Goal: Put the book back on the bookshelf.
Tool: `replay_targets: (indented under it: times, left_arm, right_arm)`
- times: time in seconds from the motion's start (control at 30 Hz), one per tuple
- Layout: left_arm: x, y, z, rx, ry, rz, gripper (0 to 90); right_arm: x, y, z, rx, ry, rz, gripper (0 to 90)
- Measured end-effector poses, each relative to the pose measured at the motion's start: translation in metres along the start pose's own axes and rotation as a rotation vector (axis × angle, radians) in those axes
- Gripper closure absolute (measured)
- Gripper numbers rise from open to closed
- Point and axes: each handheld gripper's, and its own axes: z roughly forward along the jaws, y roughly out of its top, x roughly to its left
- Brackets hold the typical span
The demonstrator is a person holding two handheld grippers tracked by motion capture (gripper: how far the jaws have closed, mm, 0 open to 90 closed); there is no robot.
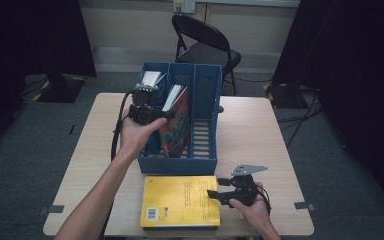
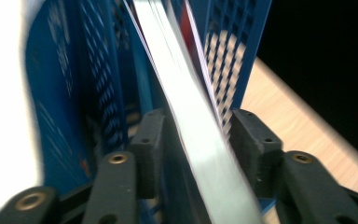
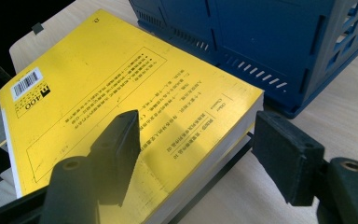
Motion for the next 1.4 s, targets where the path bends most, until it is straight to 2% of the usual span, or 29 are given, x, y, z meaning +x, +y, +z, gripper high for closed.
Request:
replay_targets:
  times: [0.03,0.07,0.1,0.13,0.2,0.23,0.4,0.43,0.47,0.5,0.63,0.67,0.7,0.73,0.87,0.97,1.03,1.13,1.33,1.37,1.4]
  left_arm:
    - [-0.002,0.002,0.002,0.027,0.007,0.012,58.2]
    - [-0.003,0.003,0.006,0.077,0.012,0.026,58.2]
    - [-0.003,0.004,0.01,0.126,0.005,0.024,53.5]
    - [-0.003,0.005,0.012,0.145,0.011,0.028,53.5]
    - [-0.004,0.006,0.013,0.144,0.021,0.006,55.0]
    - [-0.006,0.008,0.014,0.155,0.031,0.011,55.2]
    - [-0.007,0.02,0.02,0.249,0.036,-0.021,55.5]
    - [-0.008,0.021,0.021,0.255,0.04,-0.029,55.5]
    - [-0.009,0.022,0.022,0.269,0.041,-0.022,55.6]
    - [-0.01,0.024,0.024,0.303,0.033,-0.032,55.2]
    - [-0.012,0.027,0.028,0.336,0.042,-0.034,53.3]
    - [-0.013,0.029,0.029,0.352,0.046,-0.039,52.6]
    - [-0.013,0.031,0.032,0.39,0.046,-0.05,52.1]
    - [-0.013,0.031,0.032,0.39,0.046,-0.05,51.7]
    - [-0.014,0.036,0.037,0.464,0.08,-0.069,52.5]
    - [-0.01,0.039,0.037,0.486,0.114,-0.079,54.8]
    - [-0.008,0.04,0.038,0.498,0.136,-0.104,55.4]
    - [-0.007,0.044,0.041,0.528,0.158,-0.105,55.6]
    - [-0.008,0.051,0.051,0.61,0.169,-0.089,59.8]
    - [-0.007,0.053,0.055,0.636,0.165,-0.109,59.8]
    - [-0.007,0.053,0.055,0.636,0.165,-0.109,59.7]
  right_arm:
    - [-0.001,0.0,-0.001,0.0,0.004,0.005,31.7]
    - [-0.001,0.0,-0.001,0.0,0.004,0.005,31.7]
    - [-0.001,0.0,0.0,0.003,0.004,0.004,31.7]
    - [-0.001,0.0,0.0,0.003,0.004,0.004,31.7]
    - [0.0,0.0,0.0,0.005,0.007,-0.001,31.7]
    - [0.001,0.0,0.0,0.007,0.008,-0.001,31.7]
    - [0.001,0.0,0.001,0.01,0.004,-0.002,31.7]
    - [0.001,0.0,0.001,0.01,0.005,-0.003,31.7]
    - [0.001,0.0,0.001,0.011,0.005,-0.003,31.7]
    - [0.0,0.0,0.001,0.011,0.003,0.0,31.7]
    - [0.0,-0.001,0.002,0.014,0.005,-0.002,31.7]
    - [0.001,-0.001,0.001,0.013,0.004,-0.002,31.7]
    - [0.001,-0.001,0.001,0.012,0.004,-0.002,31.8]
    - [0.0,-0.001,0.001,0.012,0.005,-0.001,31.7]
    - [0.0,-0.001,0.001,0.011,0.003,0.002,31.7]
    - [0.0,-0.001,0.0,0.009,0.005,0.003,31.8]
    - [0.0,-0.001,0.001,0.011,0.006,0.004,31.7]
    - [0.0,-0.001,0.002,0.013,0.006,0.006,31.7]
    - [0.001,0.0,0.003,0.012,0.01,0.007,31.7]
    - [0.001,0.0,0.003,0.012,0.01,0.008,31.7]
    - [0.001,0.0,0.003,0.012,0.01,0.008,31.7]
